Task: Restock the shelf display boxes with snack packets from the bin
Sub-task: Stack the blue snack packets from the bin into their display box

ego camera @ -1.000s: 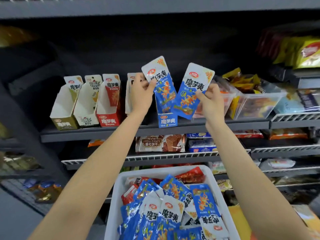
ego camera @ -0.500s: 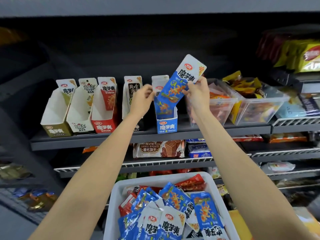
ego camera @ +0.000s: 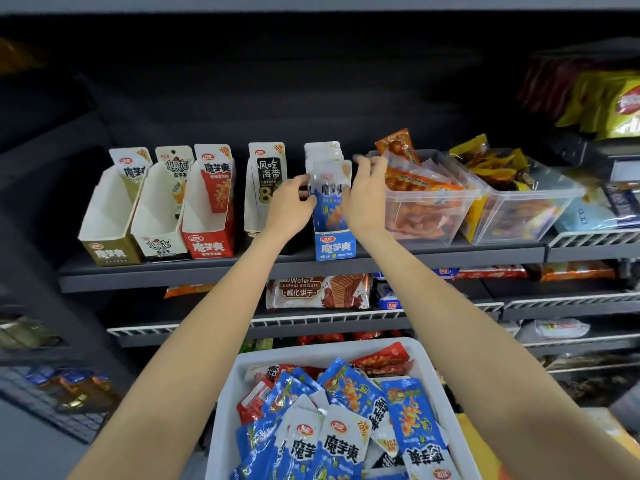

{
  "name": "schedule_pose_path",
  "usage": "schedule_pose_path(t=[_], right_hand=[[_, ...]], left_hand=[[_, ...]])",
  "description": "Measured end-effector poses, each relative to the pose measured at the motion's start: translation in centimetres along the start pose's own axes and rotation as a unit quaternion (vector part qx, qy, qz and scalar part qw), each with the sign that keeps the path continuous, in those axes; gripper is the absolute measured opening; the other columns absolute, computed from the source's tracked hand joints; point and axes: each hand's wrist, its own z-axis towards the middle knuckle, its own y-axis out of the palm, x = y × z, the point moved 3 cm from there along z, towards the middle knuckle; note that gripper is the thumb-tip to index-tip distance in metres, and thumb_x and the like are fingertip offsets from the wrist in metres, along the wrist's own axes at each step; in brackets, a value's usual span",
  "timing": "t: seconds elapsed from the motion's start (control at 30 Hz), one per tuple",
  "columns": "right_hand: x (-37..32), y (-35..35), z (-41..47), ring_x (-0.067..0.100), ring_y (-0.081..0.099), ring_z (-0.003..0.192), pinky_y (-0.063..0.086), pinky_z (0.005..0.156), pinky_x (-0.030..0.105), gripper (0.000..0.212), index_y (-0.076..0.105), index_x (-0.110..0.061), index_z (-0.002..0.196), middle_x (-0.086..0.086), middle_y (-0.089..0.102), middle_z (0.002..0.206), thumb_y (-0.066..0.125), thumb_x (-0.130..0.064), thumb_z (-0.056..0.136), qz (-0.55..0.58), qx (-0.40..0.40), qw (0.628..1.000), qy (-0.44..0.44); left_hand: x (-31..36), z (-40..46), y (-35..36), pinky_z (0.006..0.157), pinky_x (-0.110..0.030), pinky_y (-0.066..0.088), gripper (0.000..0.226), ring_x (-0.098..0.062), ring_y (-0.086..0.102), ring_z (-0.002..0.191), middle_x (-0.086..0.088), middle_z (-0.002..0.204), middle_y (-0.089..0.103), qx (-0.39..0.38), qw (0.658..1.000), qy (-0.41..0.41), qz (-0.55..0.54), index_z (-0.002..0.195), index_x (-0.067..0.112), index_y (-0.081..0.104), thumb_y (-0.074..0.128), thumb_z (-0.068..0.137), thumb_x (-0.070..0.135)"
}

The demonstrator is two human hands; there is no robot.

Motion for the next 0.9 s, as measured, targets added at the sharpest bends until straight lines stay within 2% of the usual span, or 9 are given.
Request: schedule_pose_path(t=[0.13, 0.23, 0.33, 0.43, 0.5, 0.57, 0.67, 0.8, 0.9], right_hand=[[-1.0, -2.4, -2.5, 0.026, 0.045, 0.117, 0.032, 0.098, 0.014, 0.047, 0.050, 0.000, 0.125, 0.019, 0.045, 0.126, 0.052, 0.009, 0.079, 0.075, 0.072, 0.992, -0.074], [-1.3, -4.4, -5.9, 0.023, 0.047, 0.111, 0.032, 0.097, 0.018, 0.033, 0.056, -0.002, 0.115, 0.013, 0.055, 0.116, 0.047, -0.003, 0.083, 0.108, 0.071, 0.983, -0.134], [-0.4, -5.7, -9.9, 0.015, 0.053, 0.088, 0.042, 0.077, 0.026, 0.022, 0.062, -0.006, 0.106, 0.005, 0.065, 0.095, 0.048, -0.013, 0.090, 0.083, 0.039, 0.980, -0.178], [1.2, -5.7, -13.5, 0.017, 0.058, 0.060, 0.046, 0.053, 0.030, 0.018, 0.062, -0.011, 0.099, -0.002, 0.066, 0.074, 0.050, -0.021, 0.091, 0.043, -0.088, 0.981, -0.167], [2.9, -4.8, -15.7, 0.019, 0.062, 0.065, 0.052, 0.056, 0.035, 0.014, 0.063, -0.014, 0.099, -0.003, 0.067, 0.078, 0.054, -0.020, 0.090, -0.002, -0.214, 0.967, -0.140], [4.6, -4.0, -18.0, 0.018, 0.063, 0.078, 0.053, 0.067, 0.037, 0.015, 0.063, -0.017, 0.102, -0.003, 0.067, 0.090, 0.055, -0.021, 0.090, -0.029, -0.330, 0.937, -0.107], [6.4, -3.3, -21.3, 0.017, 0.061, 0.098, 0.050, 0.080, 0.033, 0.021, 0.062, -0.021, 0.111, -0.002, 0.064, 0.108, 0.055, -0.027, 0.092, -0.055, -0.473, 0.874, -0.091], [6.7, -3.2, -25.5, 0.012, 0.054, 0.107, 0.045, 0.089, 0.031, 0.045, 0.053, -0.023, 0.124, -0.005, 0.058, 0.120, 0.068, -0.036, 0.084, 0.006, -0.594, 0.801, -0.069], [6.7, -3.0, -27.4, 0.016, 0.049, 0.101, 0.045, 0.082, 0.036, 0.051, 0.047, -0.022, 0.120, -0.004, 0.056, 0.112, 0.071, -0.041, 0.080, -0.023, -0.613, 0.788, -0.055]], left_hand=[[1.2, -2.9, -0.8, 0.090, -0.023, 0.045, 0.037, -0.007, 0.056, 0.105, 0.002, 0.125, 0.059, 0.029, 0.999, 0.000, -0.035, 0.130, 0.014, 0.051, 0.055, 0.093, 0.013], [1.7, -6.7, -1.4, 0.083, -0.033, 0.052, 0.017, -0.003, 0.062, 0.086, 0.010, 0.092, 0.067, 0.110, 0.989, 0.065, -0.071, 0.107, 0.018, 0.063, 0.053, 0.094, 0.022], [1.7, -11.5, -2.1, 0.061, -0.035, 0.050, 0.025, -0.012, 0.062, 0.060, 0.006, 0.063, 0.064, 0.213, 0.957, 0.196, -0.031, 0.089, 0.013, 0.066, 0.046, 0.095, 0.027], [0.1, -15.1, -1.8, 0.055, -0.030, 0.045, 0.029, -0.013, 0.058, 0.054, 0.006, 0.061, 0.064, 0.221, 0.927, 0.294, 0.074, 0.083, 0.010, 0.069, 0.047, 0.093, 0.025], [-1.5, -16.6, -1.2, 0.054, -0.029, 0.048, 0.024, -0.010, 0.059, 0.058, 0.008, 0.068, 0.066, 0.135, 0.942, 0.276, 0.135, 0.087, 0.014, 0.068, 0.049, 0.092, 0.028], [-3.8, -17.7, 0.0, 0.063, -0.030, 0.053, 0.018, -0.009, 0.063, 0.071, 0.011, 0.080, 0.067, -0.030, 0.968, 0.162, 0.189, 0.097, 0.022, 0.065, 0.053, 0.089, 0.034], [-7.3, -20.4, 1.8, 0.079, -0.032, 0.050, 0.033, -0.012, 0.059, 0.097, 0.010, 0.103, 0.064, -0.254, 0.928, 0.011, 0.271, 0.112, 0.027, 0.059, 0.061, 0.084, 0.045], [-9.0, -24.5, 3.0, 0.085, -0.032, 0.044, 0.050, -0.012, 0.052, 0.099, 0.010, 0.105, 0.055, -0.330, 0.908, -0.045, 0.255, 0.114, 0.027, 0.055, 0.067, 0.075, 0.056], [-10.0, -26.4, 3.5, 0.085, -0.026, 0.040, 0.059, -0.010, 0.048, 0.101, 0.011, 0.110, 0.049, -0.367, 0.895, -0.045, 0.249, 0.115, 0.026, 0.052, 0.077, 0.068, 0.051]])
